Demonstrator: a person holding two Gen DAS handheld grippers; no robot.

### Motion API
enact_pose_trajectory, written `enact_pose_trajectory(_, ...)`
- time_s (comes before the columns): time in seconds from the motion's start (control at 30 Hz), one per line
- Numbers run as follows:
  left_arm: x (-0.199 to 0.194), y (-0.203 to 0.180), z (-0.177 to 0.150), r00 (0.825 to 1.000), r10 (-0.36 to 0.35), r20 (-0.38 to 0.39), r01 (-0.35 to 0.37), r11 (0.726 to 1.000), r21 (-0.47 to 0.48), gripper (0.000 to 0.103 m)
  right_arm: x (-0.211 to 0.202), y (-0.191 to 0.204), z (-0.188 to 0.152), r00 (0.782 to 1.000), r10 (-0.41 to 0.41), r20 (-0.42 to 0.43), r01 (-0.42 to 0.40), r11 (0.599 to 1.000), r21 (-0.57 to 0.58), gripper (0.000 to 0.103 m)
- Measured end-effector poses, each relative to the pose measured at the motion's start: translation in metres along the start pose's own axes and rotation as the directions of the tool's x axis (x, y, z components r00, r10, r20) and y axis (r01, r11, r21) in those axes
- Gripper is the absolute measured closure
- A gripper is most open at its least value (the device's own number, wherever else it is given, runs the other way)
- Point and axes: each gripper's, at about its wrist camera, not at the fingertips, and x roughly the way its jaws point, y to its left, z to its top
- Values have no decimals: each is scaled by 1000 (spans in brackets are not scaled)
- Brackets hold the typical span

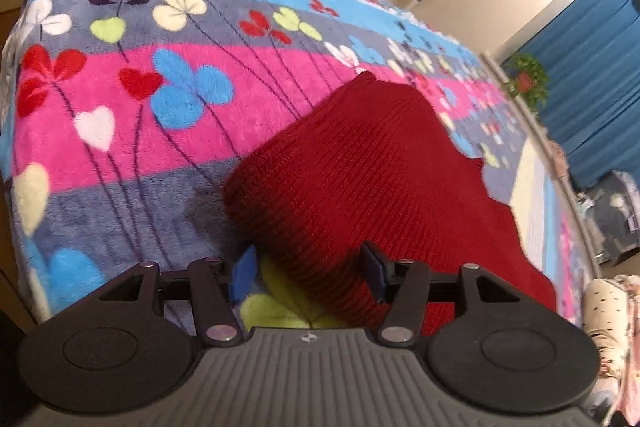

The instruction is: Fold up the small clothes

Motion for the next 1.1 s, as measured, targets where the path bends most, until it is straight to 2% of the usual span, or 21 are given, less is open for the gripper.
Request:
enact_pose_trajectory(0.03,4,-4,0,1000,15,-5,-15,1000,13,46,-1,-4,1,1000,-6,2,6,1000,12,50)
enact_pose_trajectory(0.13,10,-20,2,999,35,-18,-33,995,94,78,-4,-16,5,1000,-28,9,27,998,56,50)
enact_pose_trajectory(0.17,9,-28,4,998,64,-10,-62,988,140,84,-5,-20,7,999,-36,11,35,997,73,50)
enact_pose_trajectory(0.23,0,-50,9,992,120,35,-124,970,209,87,-7,-30,9,998,-54,15,52,993,106,50)
enact_pose_trajectory(0.27,-8,-65,10,987,134,87,-152,956,250,87,-8,-34,10,998,-64,18,61,991,120,50)
enact_pose_trajectory(0.3,-17,-88,8,977,140,163,-188,926,329,88,-9,-37,11,997,-74,22,70,989,133,50)
enact_pose_trajectory(0.33,-25,-111,1,964,129,233,-218,884,414,88,-10,-41,13,996,-85,29,80,986,147,50)
enact_pose_trajectory(0.4,-39,-163,-23,941,41,336,-240,780,578,88,-11,-47,16,994,-102,47,93,980,174,50)
enact_pose_trajectory(0.5,-51,-230,-72,927,-135,351,-191,634,749,89,-13,-57,19,988,-134,73,115,969,219,50)
enact_pose_trajectory(0.53,-54,-250,-94,922,-197,333,-169,571,803,89,-13,-60,19,987,-142,80,120,966,231,50)
enact_pose_trajectory(0.6,-53,-279,-145,913,-303,272,-130,417,900,89,-14,-66,20,982,-164,96,135,957,258,50)
enact_pose_trajectory(0.63,-48,-290,-177,912,-350,213,-100,314,944,89,-15,-70,19,979,-173,105,139,952,273,50)
enact_pose_trajectory(0.67,-40,-295,-204,918,-371,141,-58,228,972,89,-15,-73,19,978,-179,111,142,949,283,50)
enact_pose_trajectory(0.73,-18,-299,-244,936,-349,-37,78,103,992,86,-13,-79,19,975,-188,116,146,943,299,50)
enact_pose_trajectory(0.8,1,-296,-269,942,-286,-175,186,12,982,70,-10,-86,17,977,-184,110,141,938,317,50)
enact_pose_trajectory(0.83,0,-291,-273,936,-300,-186,192,-9,981,69,-7,-89,15,980,-173,99,132,936,327,50)
enact_pose_trajectory(0.9,-17,-281,-263,907,-372,-197,212,1,977,50,1,-92,13,989,-131,68,99,933,346,50)
enact_pose_trajectory(0.97,-32,-271,-235,878,-417,-235,283,56,957,48,11,-91,10,997,-68,35,51,932,359,49)
enact_pose_trajectory(1.0,-38,-265,-219,873,-434,-223,286,86,954,48,17,-90,9,999,-29,18,20,930,367,49)
enact_pose_trajectory(1.03,-46,-261,-207,874,-442,-201,275,109,955,48,24,-87,8,1000,16,-3,-14,926,377,49)
enact_pose_trajectory(1.1,-48,-252,-179,890,-433,-145,241,175,954,49,36,-81,4,996,74,-40,-52,917,394,48)
